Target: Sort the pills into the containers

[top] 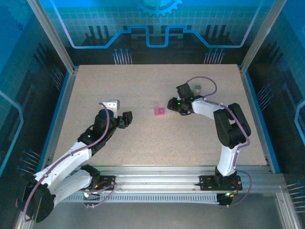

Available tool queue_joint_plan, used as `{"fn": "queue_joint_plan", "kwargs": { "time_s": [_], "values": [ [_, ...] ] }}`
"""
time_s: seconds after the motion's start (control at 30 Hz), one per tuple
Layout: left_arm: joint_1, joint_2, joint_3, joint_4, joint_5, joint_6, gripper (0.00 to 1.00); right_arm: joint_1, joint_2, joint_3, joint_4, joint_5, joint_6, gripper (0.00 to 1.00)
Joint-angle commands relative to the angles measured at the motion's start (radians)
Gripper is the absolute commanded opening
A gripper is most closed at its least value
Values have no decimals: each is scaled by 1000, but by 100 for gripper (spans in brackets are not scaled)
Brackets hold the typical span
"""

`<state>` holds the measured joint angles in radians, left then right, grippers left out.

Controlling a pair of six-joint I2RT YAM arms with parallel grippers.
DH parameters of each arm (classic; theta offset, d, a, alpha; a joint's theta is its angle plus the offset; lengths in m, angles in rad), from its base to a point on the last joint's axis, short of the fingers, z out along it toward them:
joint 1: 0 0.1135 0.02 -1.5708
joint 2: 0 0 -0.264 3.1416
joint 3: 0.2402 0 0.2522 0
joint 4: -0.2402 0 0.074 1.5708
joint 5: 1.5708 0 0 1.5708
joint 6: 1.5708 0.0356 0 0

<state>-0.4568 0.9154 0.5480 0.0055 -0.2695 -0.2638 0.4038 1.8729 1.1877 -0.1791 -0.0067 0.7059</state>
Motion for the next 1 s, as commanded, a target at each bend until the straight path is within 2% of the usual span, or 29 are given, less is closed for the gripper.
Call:
{"fn": "queue_joint_plan", "kwargs": {
  "time_s": [0.0, 0.2, 0.33, 0.43, 0.57, 0.63, 0.97],
  "values": [
    [-9, -44, -17, 44, -18, -4, 75, 21, -101, 11, -48, 46, -36, 44],
    [-9, -111, -1, 50, -19, -13, 77, 54, -229, 96, -192, 98, -185, 47],
    [-9, -149, 13, 45, -10, -32, 80, 39, -267, 184, -309, 247, -328, 51],
    [-9, -179, 3, 61, -15, -33, 83, -16, -268, 227, -347, 341, -399, 54],
    [-7, -213, -41, 129, -24, -34, 90, -127, -250, 266, -352, 324, -412, 58],
    [-5, -228, -75, 173, -27, -47, 98, -173, -216, 296, -360, 311, -416, 60],
    [3, -259, -126, 191, -47, -71, 99, -274, -27, 411, -387, 255, -384, 65]
  ]
}}
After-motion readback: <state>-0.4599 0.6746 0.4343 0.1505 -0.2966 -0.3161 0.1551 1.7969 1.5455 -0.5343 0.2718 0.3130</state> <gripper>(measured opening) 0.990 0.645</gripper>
